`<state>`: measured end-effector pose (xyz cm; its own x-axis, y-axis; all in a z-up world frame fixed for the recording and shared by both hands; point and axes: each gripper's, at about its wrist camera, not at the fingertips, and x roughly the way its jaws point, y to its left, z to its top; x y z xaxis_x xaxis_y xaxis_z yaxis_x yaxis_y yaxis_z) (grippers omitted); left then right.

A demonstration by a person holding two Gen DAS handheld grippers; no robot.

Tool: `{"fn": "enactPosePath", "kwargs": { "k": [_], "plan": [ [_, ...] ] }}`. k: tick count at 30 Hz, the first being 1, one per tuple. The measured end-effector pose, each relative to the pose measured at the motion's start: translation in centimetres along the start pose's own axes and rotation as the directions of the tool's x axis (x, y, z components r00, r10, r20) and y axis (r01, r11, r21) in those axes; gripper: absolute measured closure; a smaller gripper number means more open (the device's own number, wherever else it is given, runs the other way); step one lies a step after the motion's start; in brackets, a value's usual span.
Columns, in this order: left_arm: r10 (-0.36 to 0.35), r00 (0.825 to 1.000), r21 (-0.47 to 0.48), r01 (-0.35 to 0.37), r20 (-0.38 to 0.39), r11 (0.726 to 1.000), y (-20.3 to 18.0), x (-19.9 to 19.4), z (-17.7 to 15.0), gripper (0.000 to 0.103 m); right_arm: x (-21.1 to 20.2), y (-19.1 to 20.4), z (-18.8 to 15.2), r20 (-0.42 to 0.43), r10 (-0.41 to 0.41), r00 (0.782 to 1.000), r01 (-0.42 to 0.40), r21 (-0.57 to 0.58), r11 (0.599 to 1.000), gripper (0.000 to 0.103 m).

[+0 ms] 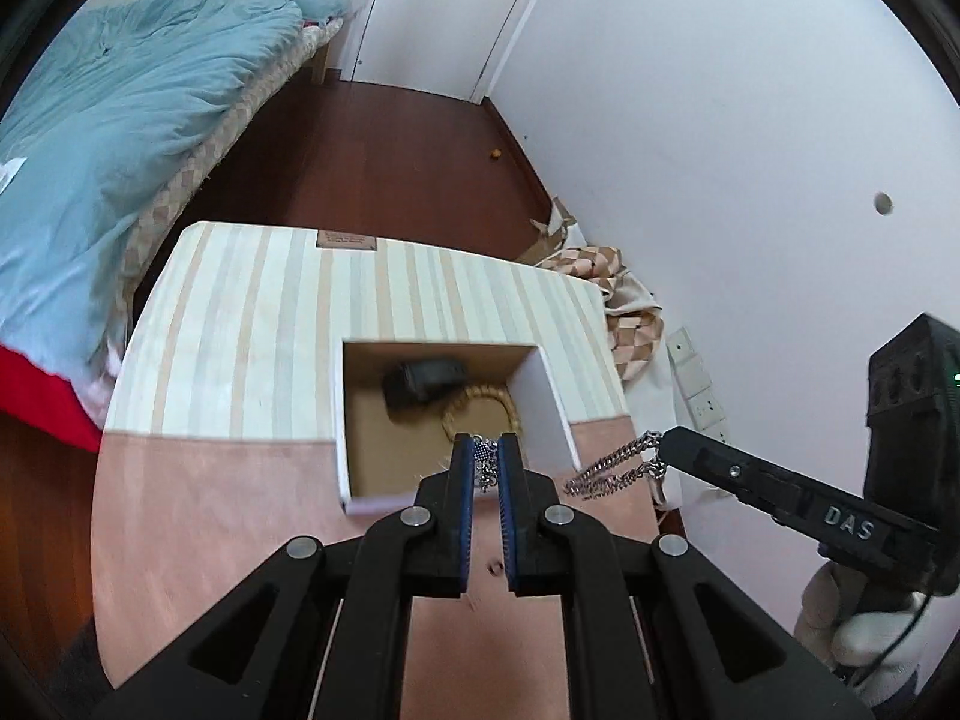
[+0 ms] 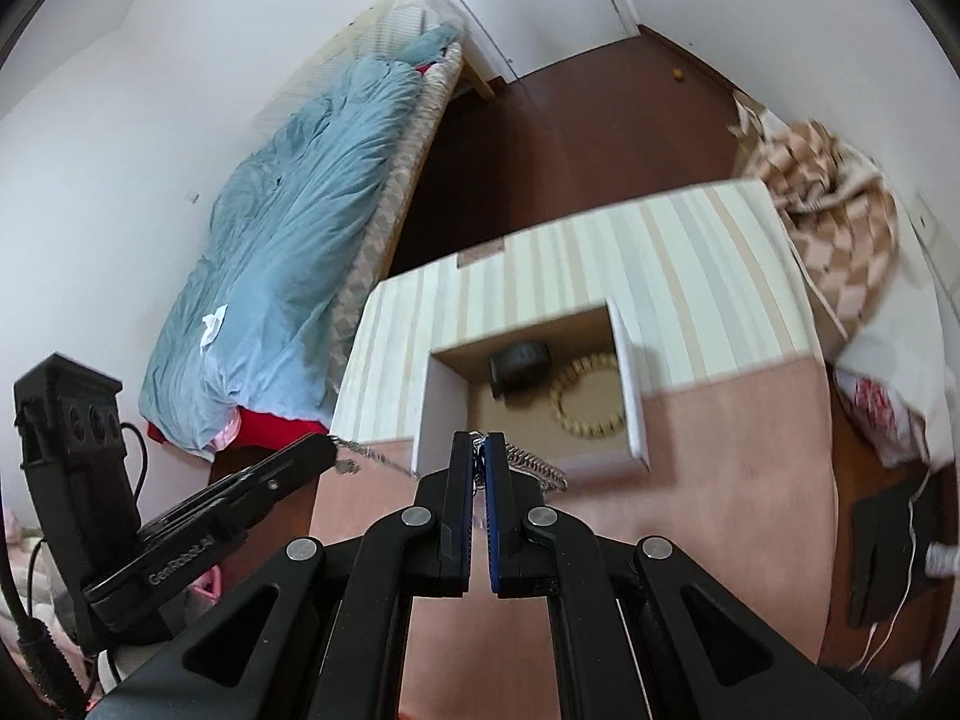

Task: Organize jewelry
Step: 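Lower both chains into the box and open both tools, then lift both open tools up away from the box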

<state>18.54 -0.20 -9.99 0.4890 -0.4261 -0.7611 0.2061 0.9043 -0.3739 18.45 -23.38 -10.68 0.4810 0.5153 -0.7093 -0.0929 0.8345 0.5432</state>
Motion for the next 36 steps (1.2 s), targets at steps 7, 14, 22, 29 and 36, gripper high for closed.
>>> {"fn": "enactPosePath", "kwargs": {
  "k": [7,14,22,29,36],
  "plan": [
    [0.018,0.996,-0.035,-0.021,-0.086,0.999,3.2,4.9,2.5,0.098,6.1,1.0,2.8,-0.089,-0.022,0.996,0.020,-0.018,1.000,0.099],
    [0.009,0.986,-0.118,-0.029,-0.168,0.993,4.9,7.7,3.8,0.097,10.6,0.6,3.7,-0.195,0.018,0.981,-0.017,0.007,1.000,0.099],
    [0.148,0.973,-0.099,-0.167,-0.176,0.981,5.4,7.5,3.5,0.062,13.3,-3.5,2.4,-0.327,-0.052,0.944,0.078,0.065,0.995,0.058],
    [0.360,0.927,-0.043,-0.366,-0.109,0.929,5.8,6.2,1.4,0.023,10.7,-2.5,1.2,-0.214,-0.315,0.925,0.291,-0.136,0.947,0.026],
    [0.452,0.886,-0.014,-0.456,-0.099,0.890,5.9,6.2,-1.4,0.003,10.0,-3.3,-0.4,-0.157,-0.474,0.867,0.443,-0.196,0.875,0.003]
  ]
}}
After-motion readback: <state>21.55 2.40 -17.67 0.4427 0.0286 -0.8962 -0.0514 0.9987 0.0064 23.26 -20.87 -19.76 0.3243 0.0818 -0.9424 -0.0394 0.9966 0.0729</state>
